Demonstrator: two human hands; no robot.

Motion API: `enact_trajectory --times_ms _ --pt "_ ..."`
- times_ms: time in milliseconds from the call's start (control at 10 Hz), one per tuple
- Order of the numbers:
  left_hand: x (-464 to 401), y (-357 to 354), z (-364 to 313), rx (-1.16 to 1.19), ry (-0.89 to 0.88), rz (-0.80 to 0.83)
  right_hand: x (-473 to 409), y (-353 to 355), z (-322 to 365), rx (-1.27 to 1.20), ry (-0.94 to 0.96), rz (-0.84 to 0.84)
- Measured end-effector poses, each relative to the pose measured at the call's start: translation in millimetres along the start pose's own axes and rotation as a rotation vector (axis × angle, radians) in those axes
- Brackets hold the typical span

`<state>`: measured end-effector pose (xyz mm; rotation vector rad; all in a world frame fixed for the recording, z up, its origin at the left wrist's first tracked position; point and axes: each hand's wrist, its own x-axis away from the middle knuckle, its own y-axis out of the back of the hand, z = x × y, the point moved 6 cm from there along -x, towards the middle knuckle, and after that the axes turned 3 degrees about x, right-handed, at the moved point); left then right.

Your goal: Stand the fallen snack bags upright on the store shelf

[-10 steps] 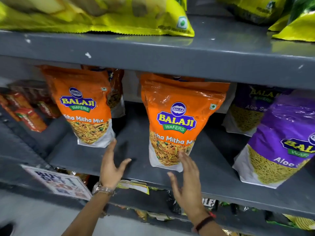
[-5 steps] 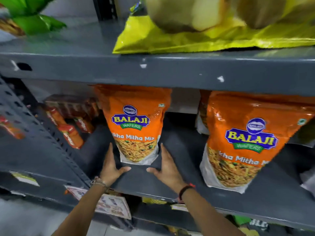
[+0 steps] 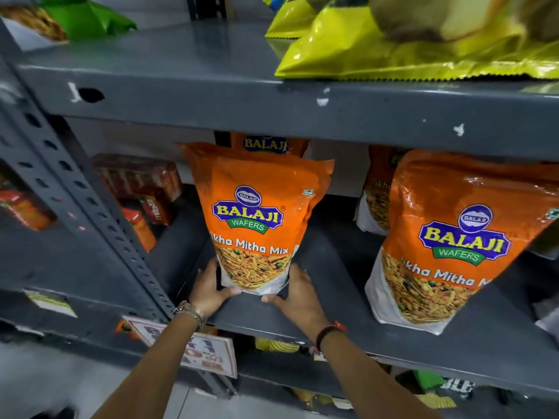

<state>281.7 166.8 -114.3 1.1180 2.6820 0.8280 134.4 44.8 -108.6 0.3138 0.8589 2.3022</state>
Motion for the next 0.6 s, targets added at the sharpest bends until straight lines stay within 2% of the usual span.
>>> enact_trajectory --times_ms 300,500,600 --pt "13 0 -1 -0.007 0.005 -0.024 10 2 6 0.034 0.022 0.039" --pt "17 -3 -9 -0.015 -0.112 -0.026 15 4 8 -0.057 0.002 0.043" --pt "30 -3 -8 -0.123 -0.202 -0.196 33 15 5 -0.114 0.001 -0.016"
